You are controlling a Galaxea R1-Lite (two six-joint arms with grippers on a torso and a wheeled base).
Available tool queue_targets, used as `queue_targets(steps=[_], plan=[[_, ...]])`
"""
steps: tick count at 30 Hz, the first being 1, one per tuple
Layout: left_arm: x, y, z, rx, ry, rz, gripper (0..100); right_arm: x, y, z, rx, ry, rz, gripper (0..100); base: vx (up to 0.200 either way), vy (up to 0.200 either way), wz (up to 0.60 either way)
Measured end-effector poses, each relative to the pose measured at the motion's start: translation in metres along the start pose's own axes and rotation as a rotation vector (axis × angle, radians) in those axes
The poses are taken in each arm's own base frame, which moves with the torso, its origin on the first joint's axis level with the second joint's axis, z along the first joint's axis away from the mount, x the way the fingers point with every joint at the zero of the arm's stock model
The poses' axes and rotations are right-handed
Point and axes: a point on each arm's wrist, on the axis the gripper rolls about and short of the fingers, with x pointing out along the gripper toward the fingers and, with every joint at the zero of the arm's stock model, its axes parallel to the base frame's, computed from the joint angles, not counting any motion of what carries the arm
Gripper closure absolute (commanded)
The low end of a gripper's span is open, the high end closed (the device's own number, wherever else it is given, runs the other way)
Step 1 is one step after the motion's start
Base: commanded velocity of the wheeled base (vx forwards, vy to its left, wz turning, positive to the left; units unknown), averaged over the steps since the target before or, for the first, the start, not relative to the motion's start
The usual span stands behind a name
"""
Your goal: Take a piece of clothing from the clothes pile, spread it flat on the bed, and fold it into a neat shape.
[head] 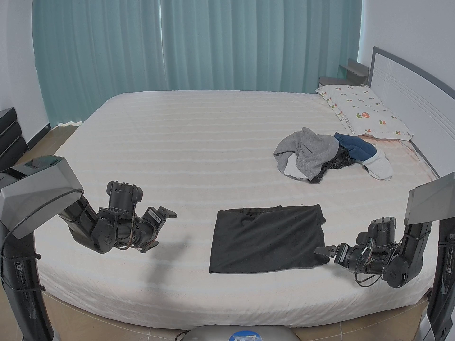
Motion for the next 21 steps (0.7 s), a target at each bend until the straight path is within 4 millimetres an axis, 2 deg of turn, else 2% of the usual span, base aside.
queue_targets(steps=[6, 7, 21], plan=[[0.000, 0.000, 0.000, 0.000, 0.000, 0.000, 0, 0.012, 0.000, -0.005, -0.006, 0.022, 0.004, 0, 0.000, 0.000, 0.00], [0.000, 0.000, 0.000, 0.000, 0.000, 0.000, 0, 0.013, 0.000, -0.005, -0.005, 0.024, 0.002, 100, 0.000, 0.000, 0.00], [0.000, 0.000, -0.001, 0.002, 0.002, 0.000, 0, 0.012, -0.007, -0.009, 0.009, 0.034, -0.027, 100, 0.000, 0.000, 0.00]])
